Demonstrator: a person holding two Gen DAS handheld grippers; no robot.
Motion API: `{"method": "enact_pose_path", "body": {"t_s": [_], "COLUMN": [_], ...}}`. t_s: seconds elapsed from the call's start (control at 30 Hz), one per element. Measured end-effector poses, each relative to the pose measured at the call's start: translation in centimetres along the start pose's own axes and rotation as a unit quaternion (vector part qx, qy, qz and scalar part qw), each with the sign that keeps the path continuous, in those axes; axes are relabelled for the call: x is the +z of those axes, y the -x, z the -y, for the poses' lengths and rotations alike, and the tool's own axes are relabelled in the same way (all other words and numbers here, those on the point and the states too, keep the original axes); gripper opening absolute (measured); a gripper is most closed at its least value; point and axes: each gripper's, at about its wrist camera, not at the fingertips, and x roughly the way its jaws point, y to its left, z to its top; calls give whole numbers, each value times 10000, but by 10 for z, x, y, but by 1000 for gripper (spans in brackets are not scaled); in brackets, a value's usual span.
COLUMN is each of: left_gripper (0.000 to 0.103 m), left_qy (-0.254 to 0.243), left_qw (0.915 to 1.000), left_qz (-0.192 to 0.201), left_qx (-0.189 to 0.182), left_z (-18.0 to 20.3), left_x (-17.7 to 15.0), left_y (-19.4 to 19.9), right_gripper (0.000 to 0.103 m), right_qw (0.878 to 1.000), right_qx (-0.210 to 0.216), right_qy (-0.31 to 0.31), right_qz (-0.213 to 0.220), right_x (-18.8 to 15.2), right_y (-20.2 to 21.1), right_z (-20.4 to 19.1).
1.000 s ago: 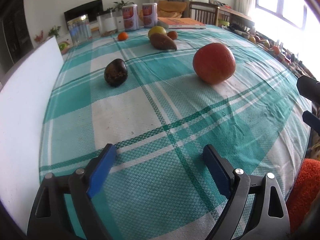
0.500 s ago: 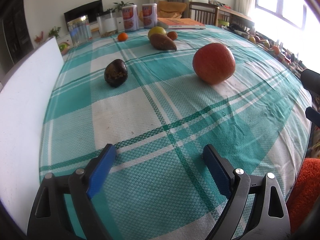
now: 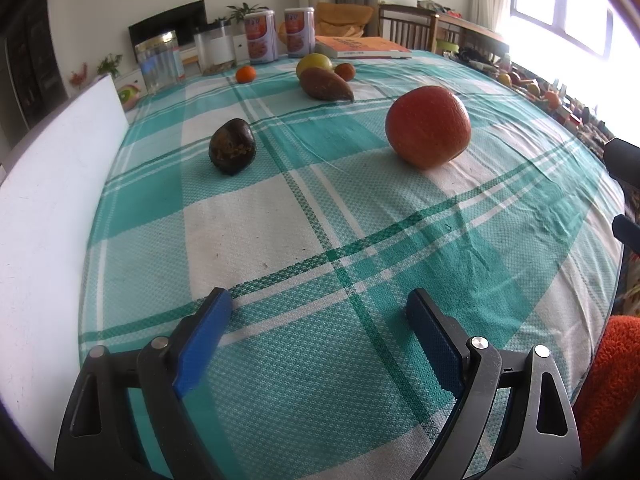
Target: Organize fruits
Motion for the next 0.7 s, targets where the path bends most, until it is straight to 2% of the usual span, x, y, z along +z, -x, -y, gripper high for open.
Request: {"method": "enact_pose_path", "body": {"t_s": [0.33,0.7], "left_gripper": [91,91], "left_qy": [-1,0], "left_qw": [10000,10000], "left_qz": [4,9], "left_qx": [2,8], "left_z": [0,0], "left_x": [0,0], "left_y": [0,0], "right_gripper": [100,100], "right_qw": [9999,9984], "right_qx": [-66,-228], "right_qy": [68,507], "right_qz": [49,54], "right_x": [-2,-4], "right_y": [2,1], "right_z": [-3,-21]}}
